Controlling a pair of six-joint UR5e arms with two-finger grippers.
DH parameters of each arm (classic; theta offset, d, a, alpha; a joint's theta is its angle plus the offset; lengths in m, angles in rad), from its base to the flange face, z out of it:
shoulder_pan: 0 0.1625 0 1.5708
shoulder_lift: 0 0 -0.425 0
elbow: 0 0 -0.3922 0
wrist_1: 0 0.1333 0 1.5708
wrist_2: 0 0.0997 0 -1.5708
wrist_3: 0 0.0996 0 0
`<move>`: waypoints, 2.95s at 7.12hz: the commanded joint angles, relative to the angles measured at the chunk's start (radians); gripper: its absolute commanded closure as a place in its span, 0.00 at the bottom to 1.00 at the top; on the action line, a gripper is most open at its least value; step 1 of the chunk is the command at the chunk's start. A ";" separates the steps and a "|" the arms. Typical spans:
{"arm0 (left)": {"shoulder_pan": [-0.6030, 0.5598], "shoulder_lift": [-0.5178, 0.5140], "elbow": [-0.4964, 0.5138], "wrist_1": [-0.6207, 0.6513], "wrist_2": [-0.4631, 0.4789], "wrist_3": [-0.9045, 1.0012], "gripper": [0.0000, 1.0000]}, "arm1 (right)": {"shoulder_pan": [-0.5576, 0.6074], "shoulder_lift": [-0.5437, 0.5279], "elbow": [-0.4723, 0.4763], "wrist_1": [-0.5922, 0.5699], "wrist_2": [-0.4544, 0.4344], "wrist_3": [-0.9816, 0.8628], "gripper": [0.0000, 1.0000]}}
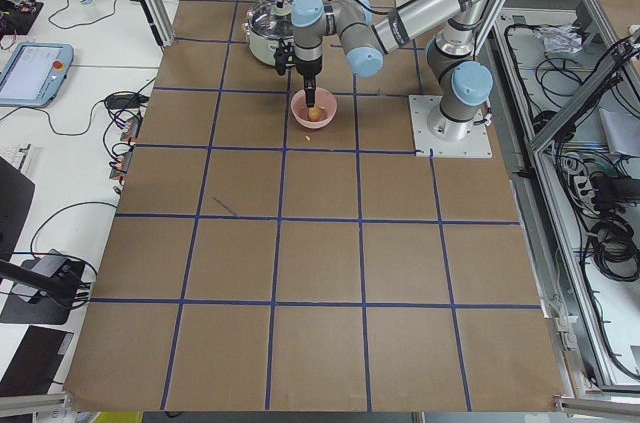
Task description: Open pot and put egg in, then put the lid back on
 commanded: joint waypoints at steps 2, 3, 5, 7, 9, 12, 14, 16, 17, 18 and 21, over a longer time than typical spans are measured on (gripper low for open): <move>-0.001 -0.027 -0.070 0.068 -0.034 -0.027 0.02 | 0.001 0.007 0.009 -0.017 -0.019 -0.042 0.15; -0.001 -0.035 -0.069 0.068 -0.033 -0.026 0.02 | 0.001 0.007 0.008 -0.017 -0.019 -0.044 0.31; 0.000 -0.040 -0.070 0.068 -0.033 -0.026 0.02 | 0.001 0.007 0.006 -0.017 -0.018 -0.039 0.50; 0.000 -0.052 -0.069 0.067 -0.032 -0.021 0.02 | -0.001 0.007 -0.003 -0.015 -0.021 -0.042 0.53; -0.001 -0.063 -0.069 0.068 -0.027 -0.018 0.02 | -0.016 -0.011 -0.011 -0.002 -0.021 -0.047 0.55; 0.000 -0.063 -0.070 0.091 -0.016 -0.018 0.03 | -0.151 -0.124 -0.018 0.076 -0.011 -0.158 0.55; 0.000 -0.076 -0.069 0.093 -0.018 -0.016 0.04 | -0.321 -0.215 -0.006 0.214 -0.007 -0.376 0.57; 0.000 -0.093 -0.069 0.103 -0.016 -0.016 0.04 | -0.421 -0.244 -0.003 0.278 -0.005 -0.508 0.60; 0.000 -0.100 -0.069 0.103 -0.018 -0.016 0.04 | -0.429 -0.245 -0.003 0.278 -0.007 -0.513 0.60; 0.000 -0.106 -0.067 0.105 -0.019 -0.018 0.04 | -0.432 -0.245 -0.003 0.276 -0.008 -0.544 0.61; 0.000 -0.107 -0.069 0.105 -0.019 -0.016 0.07 | -0.444 -0.245 0.000 0.275 -0.007 -0.611 0.61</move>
